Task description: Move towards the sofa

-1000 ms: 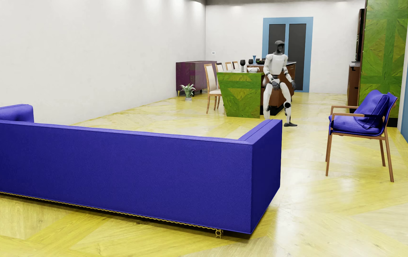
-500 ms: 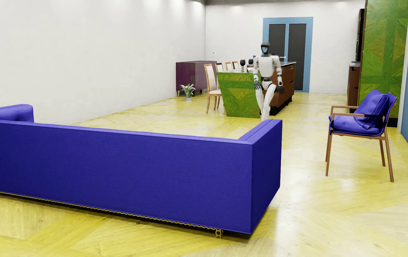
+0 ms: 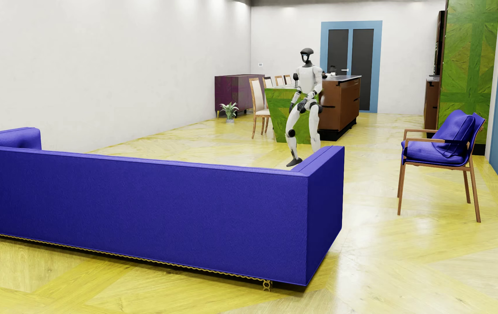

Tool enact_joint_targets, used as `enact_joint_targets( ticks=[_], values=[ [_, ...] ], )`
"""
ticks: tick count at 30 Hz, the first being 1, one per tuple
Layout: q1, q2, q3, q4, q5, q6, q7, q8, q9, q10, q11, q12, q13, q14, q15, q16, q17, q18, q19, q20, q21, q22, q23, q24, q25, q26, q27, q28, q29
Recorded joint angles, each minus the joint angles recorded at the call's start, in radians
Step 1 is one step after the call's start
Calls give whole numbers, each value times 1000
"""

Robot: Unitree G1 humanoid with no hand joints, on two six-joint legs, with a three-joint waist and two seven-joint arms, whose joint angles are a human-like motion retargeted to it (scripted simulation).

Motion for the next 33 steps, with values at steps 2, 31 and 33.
enact_joint_targets(
  ticks=[2, 31, 33],
  values=[
    [75, 18, -15, -21, 72, 7, -21, 12, -9, -40, -426, -57, 46, -41, 13, -12, 37, 0, 26, -69, -58, -123, -37, -125, 11, 19, -11, -24, -16],
    [-307, 437, 65, 100, -63, 25, 80, -74, 4, 124, 433, 266, -88, 193, 12, -147, 87, 6, -21, 82, -18, 306, 111, 59, -31, 134, 79, -98, 61],
    [-224, 274, 36, 78, -109, 13, 47, -63, 3, 88, 513, 173, -33, 150, -21, -158, 103, -10, -29, 36, -20, 268, 119, 83, -44, 98, 38, -85, 77]
  ],
)
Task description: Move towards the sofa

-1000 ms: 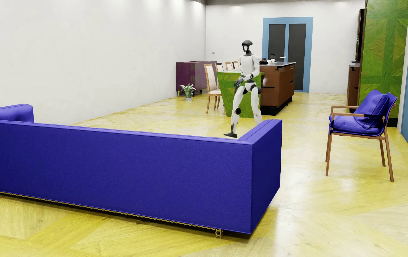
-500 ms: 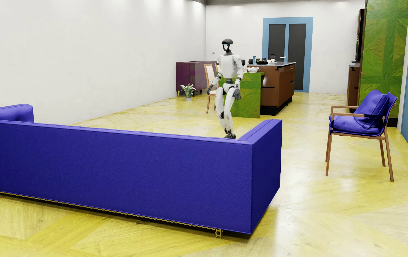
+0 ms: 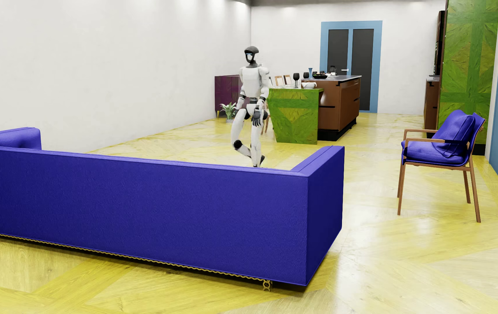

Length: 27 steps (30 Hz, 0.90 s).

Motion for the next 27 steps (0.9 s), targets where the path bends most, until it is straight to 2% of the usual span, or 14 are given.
enact_joint_targets(
  ticks=[1, 3, 7, 9, 10, 12, 14, 17, 19, 21, 23, 24, 25, 27],
  values=[
    [38, -77, -14, -4, -2, -1, -15, 23, -1, -10, -21, -39, 28, -24, -5, -7, 9, -9, 5, -27, -13, -35, -12, 3, 10, -21, -18, 13, -2],
    [102, -189, -35, -2, 7, 4, -44, 71, -9, -15, -197, -107, 74, -80, -17, -20, 28, -29, 19, -76, -42, -117, -43, -32, 30, -62, -41, 41, -21],
    [210, -148, -57, 23, 43, 23, -121, 185, -32, 6, -962, -197, 126, -192, 26, -20, 78, -74, 69, -189, -100, -234, -83, -139, 56, -101, -45, 55, -29],
    [244, -115, -54, 55, 58, 33, -170, 214, -35, 96, -1000, -202, 123, -224, 115, 4, 87, -103, 183, -241, -93, -273, -73, -159, 40, -104, -46, 48, -15],
    [242, -117, -50, 81, 70, 40, -189, 198, -33, 185, -912, -184, 105, -209, 120, 19, 89, -116, 173, -245, -86, -288, -57, -173, 24, -95, -38, 52, -9],
    [176, -103, -42, 138, 97, 60, -215, 153, -22, 442, -757, -107, 57, -73, 6, 23, 94, -93, 135, -202, -93, -290, -32, -218, 1, -45, -10, 91, -16],
    [62, -37, -33, 199, 118, 81, -206, 103, -16, 685, -738, -29, 14, 60, -56, 5, 90, -85, 125, -137, -117, -222, -55, -245, 0, 37, 1, 156, -34],
    [-40, 40, -11, 265, 156, 105, -113, 99, -16, 737, -763, 90, -50, -13, -95, -24, 36, -100, 117, -7, -128, -72, -155, -292, 51, 148, -28, 232, -54],
    [-41, 84, -3, 307, 180, 114, -19, 111, -21, 542, -786, 172, -102, -67, -120, -10, -7, -115, 115, 48, -133, 13, -216, -324, 94, 179, -53, 172, -61],
    [33, 130, -3, 310, 193, 121, 90, 121, -30, 199, -820, 239, -132, -63, -138, 25, -35, -131, 118, 7, -156, 91, -285, -264, 123, 162, -77, 32, -61],
    [112, 177, -4, 299, 194, 123, 146, 126, -38, 61, -862, 271, -142, -51, -143, 55, -42, -135, 120, -75, -181, 133, -335, -136, 159, 94, -84, -111, -95],
    [142, 205, -3, 286, 190, 122, 147, 122, -42, 20, -890, 276, -137, -42, -140, 60, -37, -143, 121, -86, -196, 134, -341, -90, 173, 62, -82, -150, -130],
    [166, 232, -3, 272, 182, 119, 147, 113, -46, -13, -919, 279, -130, -33, -135, 57, -22, -149, 123, -68, -211, 123, -332, -69, 186, 49, -75, -167, -168],
    [205, 279, 1, 240, 164, 113, 141, 92, -58, -75, -978, 275, -105, -18, -125, 27, 14, -151, 130, 22, -224, 64, -278, -83, 193, 57, -55, -124, -209]
  ],
)
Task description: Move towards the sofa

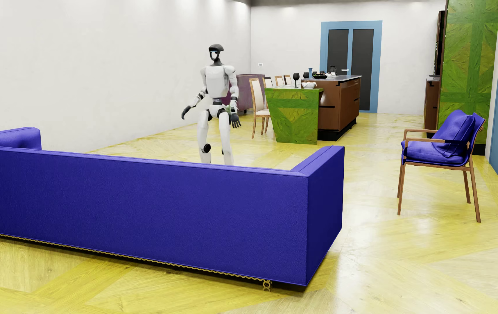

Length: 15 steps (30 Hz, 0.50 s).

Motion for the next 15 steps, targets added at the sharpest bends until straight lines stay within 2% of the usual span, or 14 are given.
enact_joint_targets(
  ticks=[2, 4, 6, 7, 9, 11, 13, 15],
  values=[
    [29, 32, 6, -28, -17, -7, -11, -20, -9, -51, -35, -18, 23, 12, -2, -39, 19, 0, 5, 97, 16, -73, 94, -54, -22, 10, 18, 106, 42],
    [37, 43, 10, -45, -31, -14, -29, -40, -11, -68, -36, -50, 29, 16, -13, -73, 15, -2, 9, 148, 70, -141, 220, -99, -99, 10, 52, 194, 139],
    [23, 45, 11, -54, -42, -20, -55, -65, -7, -52, -22, -92, 42, 11, -26, -82, 9, -2, 9, 145, 120, -195, 309, -118, -195, -18, 71, 225, 238],
    [10, 45, 10, -57, -47, -22, -69, -79, -4, -42, -20, -108, 50, 8, -29, -79, 14, -2, 9, 129, 126, -228, 331, -124, -226, -40, 71, 222, 264],
    [-14, 43, 6, -64, -53, -24, -93, -103, 3, -29, -26, -121, 72, 7, -33, -66, 31, -2, 9, 95, 100, -295, 334, -138, -240, -83, 59, 212, 258],
    [-39, 32, 1, -66, -54, -25, -106, -115, 10, -20, -32, -117, 84, 7, -34, -55, 48, -3, 7, 78, 63, -339, 315, -153, -218, -99, 43, 206, 217],
    [-65, 10, -2, -62, -50, -23, -110, -117, 18, -9, -30, -104, 74, 8, -34, -50, 51, -4, 3, 73, 51, -345, 295, -160, -207, -86, 35, 207, 186],
    [-94, -13, -4, -57, -47, -21, -115, -119, 26, 3, -25, -94, 46, 9, -33, -44, 45, -2, 1, 67, 56, -306, 281, -142, -205, -58, 34, 216, 163]
  ],
)
